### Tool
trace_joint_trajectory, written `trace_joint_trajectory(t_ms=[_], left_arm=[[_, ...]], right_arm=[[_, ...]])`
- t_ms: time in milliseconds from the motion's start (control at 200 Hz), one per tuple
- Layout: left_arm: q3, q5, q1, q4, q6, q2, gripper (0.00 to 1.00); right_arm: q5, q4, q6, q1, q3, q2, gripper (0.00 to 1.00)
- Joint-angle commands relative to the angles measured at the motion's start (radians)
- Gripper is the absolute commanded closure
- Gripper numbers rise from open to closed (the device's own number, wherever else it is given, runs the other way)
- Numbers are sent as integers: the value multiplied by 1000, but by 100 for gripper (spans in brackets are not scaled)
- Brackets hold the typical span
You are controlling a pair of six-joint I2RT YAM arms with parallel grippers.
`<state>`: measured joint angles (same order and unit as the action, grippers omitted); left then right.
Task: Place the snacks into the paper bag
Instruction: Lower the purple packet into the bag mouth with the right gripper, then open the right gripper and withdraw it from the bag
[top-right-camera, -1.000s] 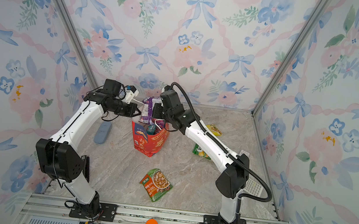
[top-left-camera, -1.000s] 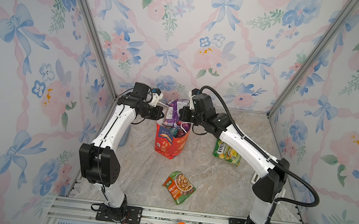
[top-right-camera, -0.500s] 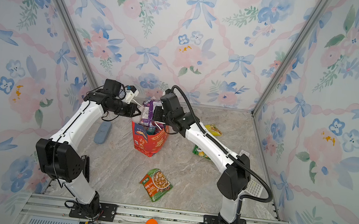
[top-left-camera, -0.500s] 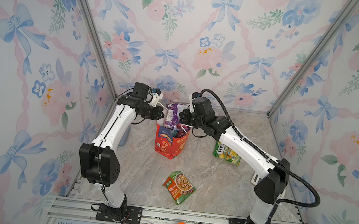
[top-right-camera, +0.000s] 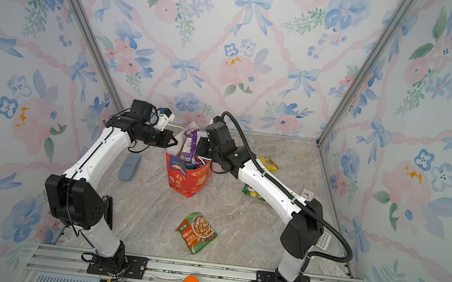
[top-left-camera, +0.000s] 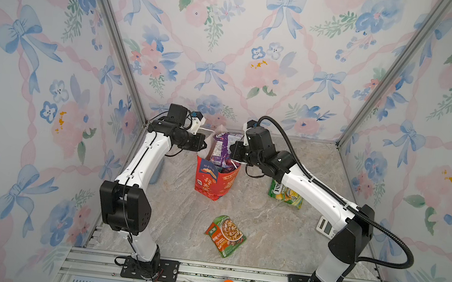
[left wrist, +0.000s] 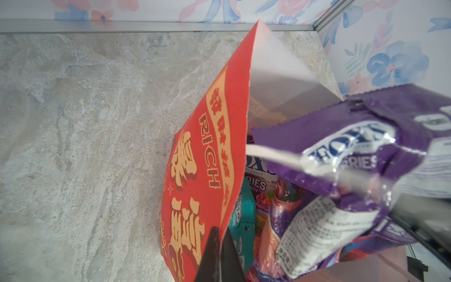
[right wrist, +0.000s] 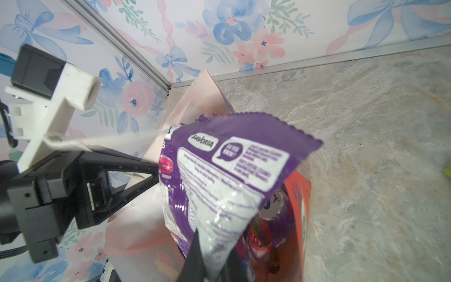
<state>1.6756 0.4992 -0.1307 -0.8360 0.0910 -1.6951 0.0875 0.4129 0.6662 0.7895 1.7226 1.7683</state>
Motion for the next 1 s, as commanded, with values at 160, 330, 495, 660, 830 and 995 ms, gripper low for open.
trace_joint_trajectory(t_ms=[160, 330, 495, 660, 830, 995], left_arm=[[-20, 2, -1, -32, -1, 6, 100], [-20, 2, -1, -32, -2, 8, 100], [-20, 4, 0, -33, -1, 7, 100], [-20, 4, -1, -32, -2, 6, 100], [-20, 2, -1, -33, -2, 7, 100], [-22, 1, 0, -32, -4, 6, 100]], right_arm=[[7, -42, 25, 18, -40, -55, 100], [-10, -55, 41, 21, -45, -37, 100], [-22, -55, 44, 21, -30, -21, 83], [-2, -16, 5, 18, 23, -14, 24], [11, 10, -35, 5, 77, -26, 7], [33, 21, -93, -22, 79, -73, 0]])
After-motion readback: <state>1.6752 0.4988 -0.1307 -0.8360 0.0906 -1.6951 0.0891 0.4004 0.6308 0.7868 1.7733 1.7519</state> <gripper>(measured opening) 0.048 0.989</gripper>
